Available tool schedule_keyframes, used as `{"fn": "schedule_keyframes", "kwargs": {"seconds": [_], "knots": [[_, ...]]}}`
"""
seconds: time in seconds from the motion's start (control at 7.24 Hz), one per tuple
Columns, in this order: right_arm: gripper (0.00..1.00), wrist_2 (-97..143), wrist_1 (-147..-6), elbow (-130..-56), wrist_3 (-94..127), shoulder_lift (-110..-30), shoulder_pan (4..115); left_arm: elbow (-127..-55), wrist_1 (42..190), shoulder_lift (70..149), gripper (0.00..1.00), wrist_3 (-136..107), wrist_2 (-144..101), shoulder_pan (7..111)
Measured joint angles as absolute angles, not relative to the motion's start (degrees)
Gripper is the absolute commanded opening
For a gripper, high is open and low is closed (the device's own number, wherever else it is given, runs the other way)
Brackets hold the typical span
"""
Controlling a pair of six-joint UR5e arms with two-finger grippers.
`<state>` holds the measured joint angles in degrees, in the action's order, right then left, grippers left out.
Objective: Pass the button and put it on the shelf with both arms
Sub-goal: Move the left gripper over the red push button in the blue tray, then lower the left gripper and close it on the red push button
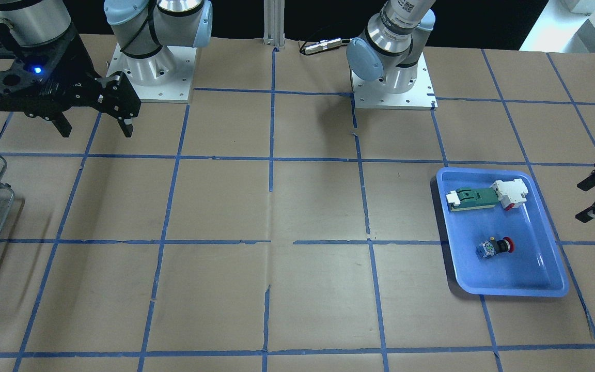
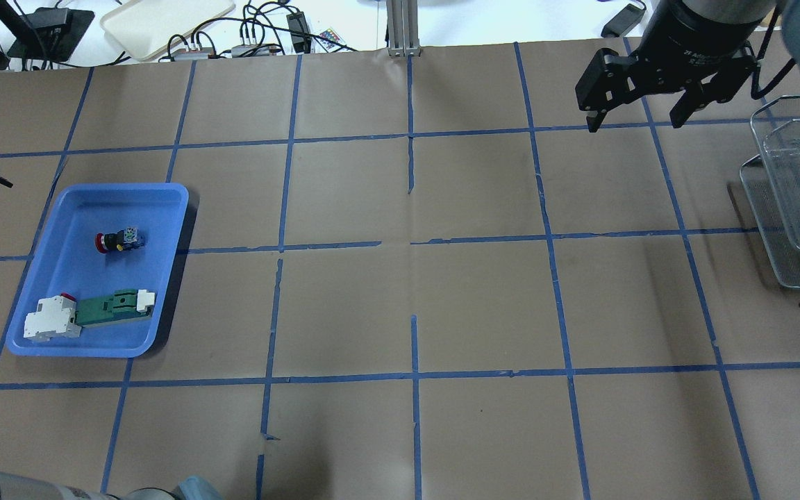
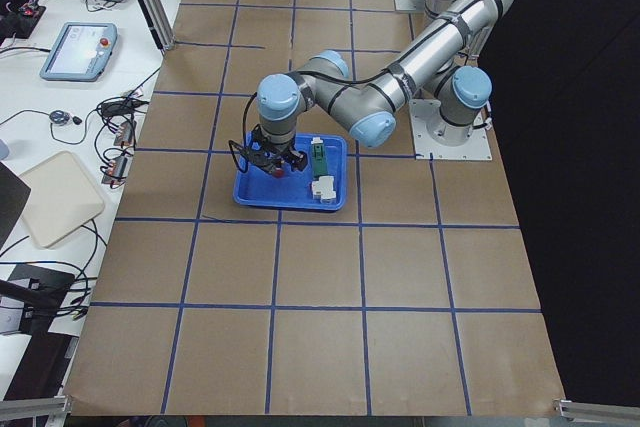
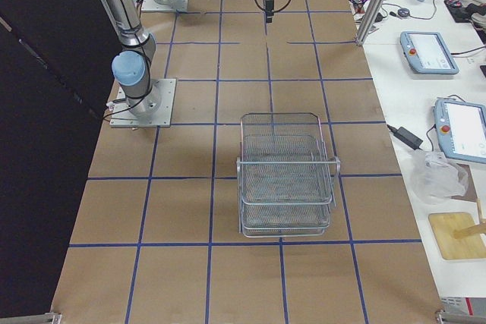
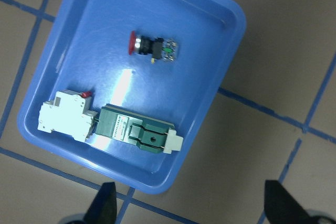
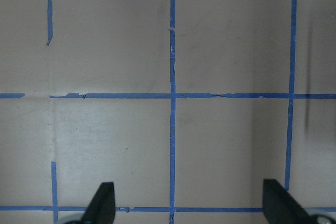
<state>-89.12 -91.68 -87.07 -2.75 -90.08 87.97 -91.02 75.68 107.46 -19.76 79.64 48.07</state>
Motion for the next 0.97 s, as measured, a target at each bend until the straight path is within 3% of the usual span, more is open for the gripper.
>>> {"fn": "schedule_keyframes", "kwargs": {"seconds": [0.97], "knots": [[1.0, -89.64, -91.69, -87.69, -3.48, -90.09, 87.98, -90.93, 75.67, 119.76, 1.0, -39.51, 64.22, 45.13]]}}
